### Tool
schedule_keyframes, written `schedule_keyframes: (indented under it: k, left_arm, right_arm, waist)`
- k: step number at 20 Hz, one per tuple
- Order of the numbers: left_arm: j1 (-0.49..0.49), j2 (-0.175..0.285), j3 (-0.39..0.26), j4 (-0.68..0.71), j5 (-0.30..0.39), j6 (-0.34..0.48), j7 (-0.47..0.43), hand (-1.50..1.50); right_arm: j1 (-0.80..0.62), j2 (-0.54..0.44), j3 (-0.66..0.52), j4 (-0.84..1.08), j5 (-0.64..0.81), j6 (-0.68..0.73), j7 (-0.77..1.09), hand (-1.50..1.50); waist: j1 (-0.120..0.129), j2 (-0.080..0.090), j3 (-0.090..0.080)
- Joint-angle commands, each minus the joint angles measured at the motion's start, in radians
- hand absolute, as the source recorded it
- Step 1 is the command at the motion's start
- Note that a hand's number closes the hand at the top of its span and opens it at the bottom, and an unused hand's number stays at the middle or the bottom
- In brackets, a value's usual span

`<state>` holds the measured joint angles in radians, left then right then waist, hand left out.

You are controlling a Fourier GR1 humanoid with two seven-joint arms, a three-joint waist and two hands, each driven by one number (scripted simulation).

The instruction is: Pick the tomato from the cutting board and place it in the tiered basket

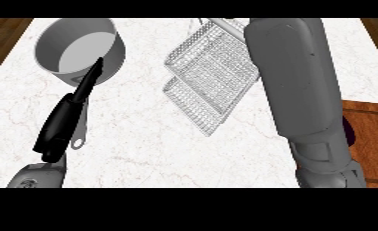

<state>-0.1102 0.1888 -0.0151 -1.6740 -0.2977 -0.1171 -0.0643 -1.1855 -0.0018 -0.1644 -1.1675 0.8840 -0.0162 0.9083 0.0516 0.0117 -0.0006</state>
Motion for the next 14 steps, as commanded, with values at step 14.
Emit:
schedule_keyframes:
  k: [14]
  left_arm:
    - [0.020, -0.004, 0.045, 0.049, -0.004, 0.030, -0.015, 0.00]
  right_arm:
    - [0.015, -0.140, -0.075, -0.002, 0.062, -0.541, -0.022, -1.50]
  waist:
    - [-0.082, -0.024, 0.000]
